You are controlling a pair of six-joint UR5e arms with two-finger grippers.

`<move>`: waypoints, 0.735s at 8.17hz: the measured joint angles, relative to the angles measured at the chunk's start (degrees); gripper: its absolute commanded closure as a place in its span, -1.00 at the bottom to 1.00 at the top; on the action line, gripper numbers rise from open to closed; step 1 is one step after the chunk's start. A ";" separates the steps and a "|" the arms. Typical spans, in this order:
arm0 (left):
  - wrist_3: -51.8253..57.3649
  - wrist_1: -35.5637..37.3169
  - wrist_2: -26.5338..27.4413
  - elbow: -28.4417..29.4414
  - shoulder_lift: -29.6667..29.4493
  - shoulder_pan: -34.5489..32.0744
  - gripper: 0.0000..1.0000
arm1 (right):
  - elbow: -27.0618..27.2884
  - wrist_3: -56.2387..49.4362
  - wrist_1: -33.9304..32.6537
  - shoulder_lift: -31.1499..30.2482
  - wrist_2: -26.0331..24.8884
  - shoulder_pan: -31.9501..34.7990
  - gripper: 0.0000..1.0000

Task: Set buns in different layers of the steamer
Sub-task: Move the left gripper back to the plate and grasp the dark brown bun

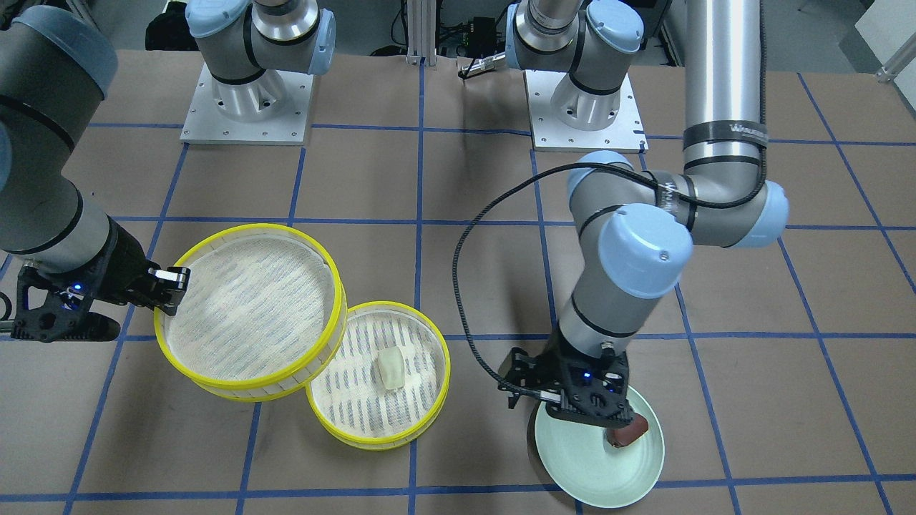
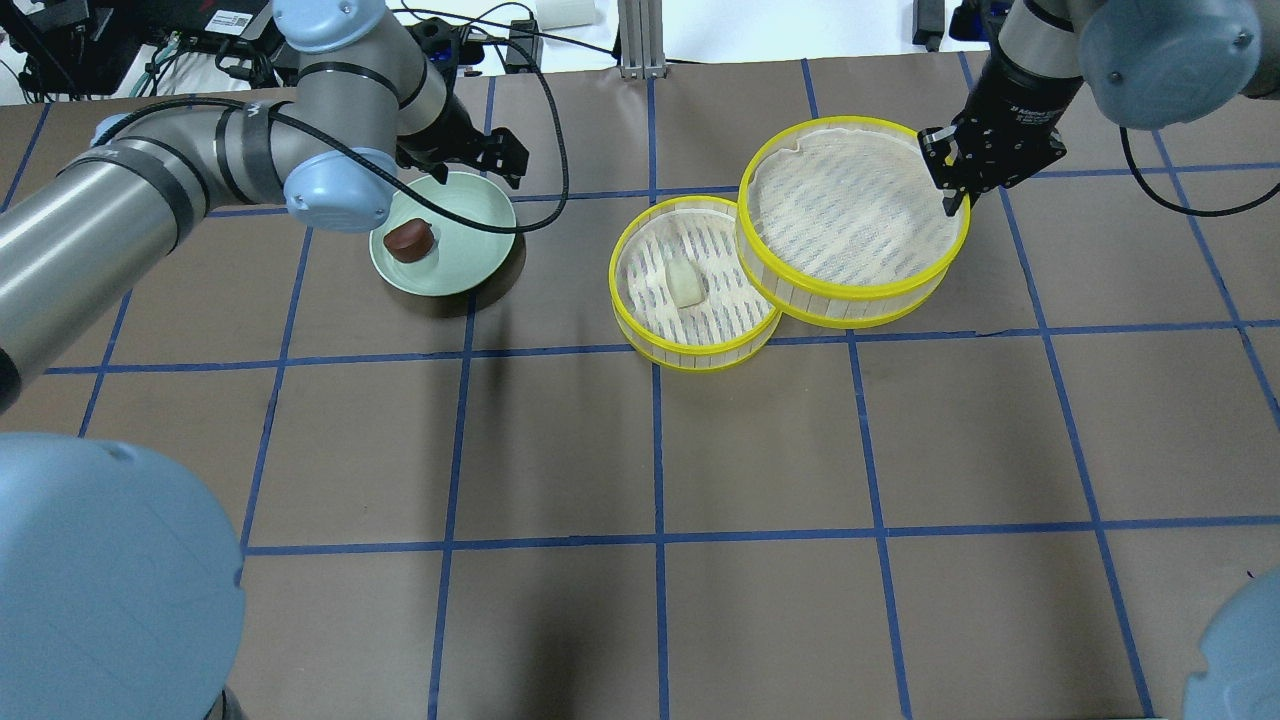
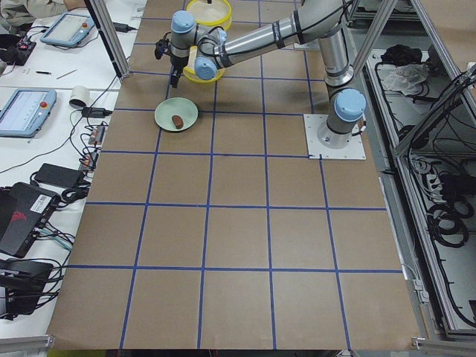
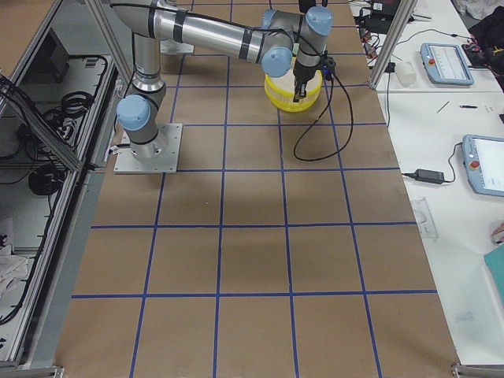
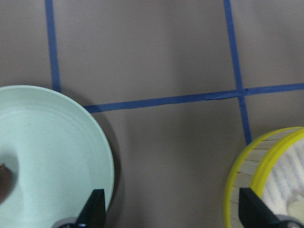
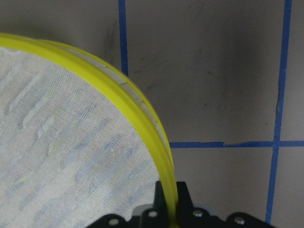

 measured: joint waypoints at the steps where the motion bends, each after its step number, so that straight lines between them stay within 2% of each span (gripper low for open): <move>1: 6.18 -0.52 0.39 -0.40 0.08 1.91 -1.00 | 0.01 0.00 0.01 -0.02 0.04 0.00 1.00; 4: 27.35 -0.82 7.44 -2.03 -1.14 4.21 -1.00 | 0.01 0.07 0.01 -0.11 0.24 0.00 1.00; 6: 34.75 -0.44 8.35 -3.56 -2.01 5.70 -1.00 | 0.02 0.36 0.01 -0.13 0.39 0.00 1.00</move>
